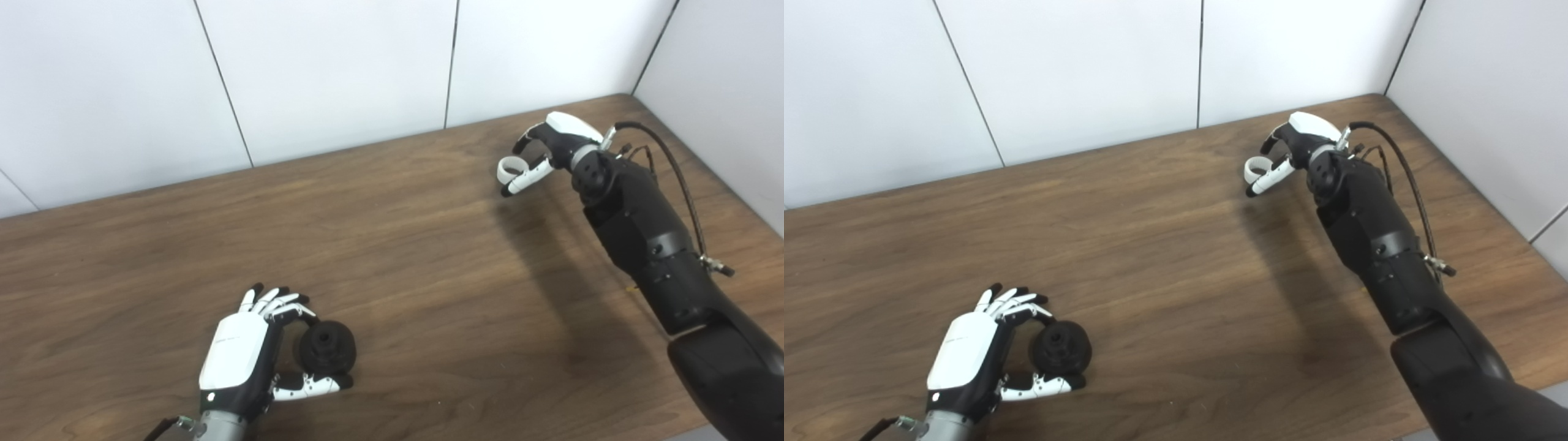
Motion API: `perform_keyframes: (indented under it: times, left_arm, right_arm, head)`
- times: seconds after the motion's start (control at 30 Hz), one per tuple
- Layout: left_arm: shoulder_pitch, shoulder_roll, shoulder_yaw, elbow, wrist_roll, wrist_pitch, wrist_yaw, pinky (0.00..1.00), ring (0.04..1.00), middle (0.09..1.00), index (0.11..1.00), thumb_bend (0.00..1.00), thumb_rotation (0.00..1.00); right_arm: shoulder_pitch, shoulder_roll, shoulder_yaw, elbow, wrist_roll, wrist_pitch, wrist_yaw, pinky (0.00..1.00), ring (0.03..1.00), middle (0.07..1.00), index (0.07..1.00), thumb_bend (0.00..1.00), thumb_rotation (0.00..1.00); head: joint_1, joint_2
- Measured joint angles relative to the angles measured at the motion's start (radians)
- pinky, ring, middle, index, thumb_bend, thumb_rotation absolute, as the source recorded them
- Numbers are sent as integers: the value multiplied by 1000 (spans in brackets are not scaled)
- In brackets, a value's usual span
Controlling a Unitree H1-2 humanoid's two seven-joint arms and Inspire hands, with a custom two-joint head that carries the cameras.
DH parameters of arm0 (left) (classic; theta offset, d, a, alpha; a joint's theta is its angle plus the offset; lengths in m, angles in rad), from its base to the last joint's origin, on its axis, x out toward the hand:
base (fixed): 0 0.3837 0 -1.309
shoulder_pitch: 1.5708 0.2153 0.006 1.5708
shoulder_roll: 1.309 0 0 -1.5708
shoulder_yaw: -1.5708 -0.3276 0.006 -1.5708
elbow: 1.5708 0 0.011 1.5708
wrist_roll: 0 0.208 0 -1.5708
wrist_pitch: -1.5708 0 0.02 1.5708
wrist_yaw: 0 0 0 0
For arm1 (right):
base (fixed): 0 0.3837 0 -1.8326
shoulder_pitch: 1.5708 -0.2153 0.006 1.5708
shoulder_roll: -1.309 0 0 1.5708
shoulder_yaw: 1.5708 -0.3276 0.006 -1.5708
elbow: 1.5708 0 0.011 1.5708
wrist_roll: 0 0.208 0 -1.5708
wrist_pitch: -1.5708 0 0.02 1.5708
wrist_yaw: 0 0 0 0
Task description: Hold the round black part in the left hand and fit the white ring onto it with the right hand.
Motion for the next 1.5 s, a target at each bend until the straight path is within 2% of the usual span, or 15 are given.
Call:
perform_keyframes:
  times: [1.5]
  left_arm:
    - [-3, 1, 5, -6, 0, 3, -16, 1000, 910, 799, 483, 525, 53]
  right_arm:
    - [3, -17, 51, 0, 22, 0, -28, 952, 966, 879, 650, 789, 252]
  head:
    - [0, 12]
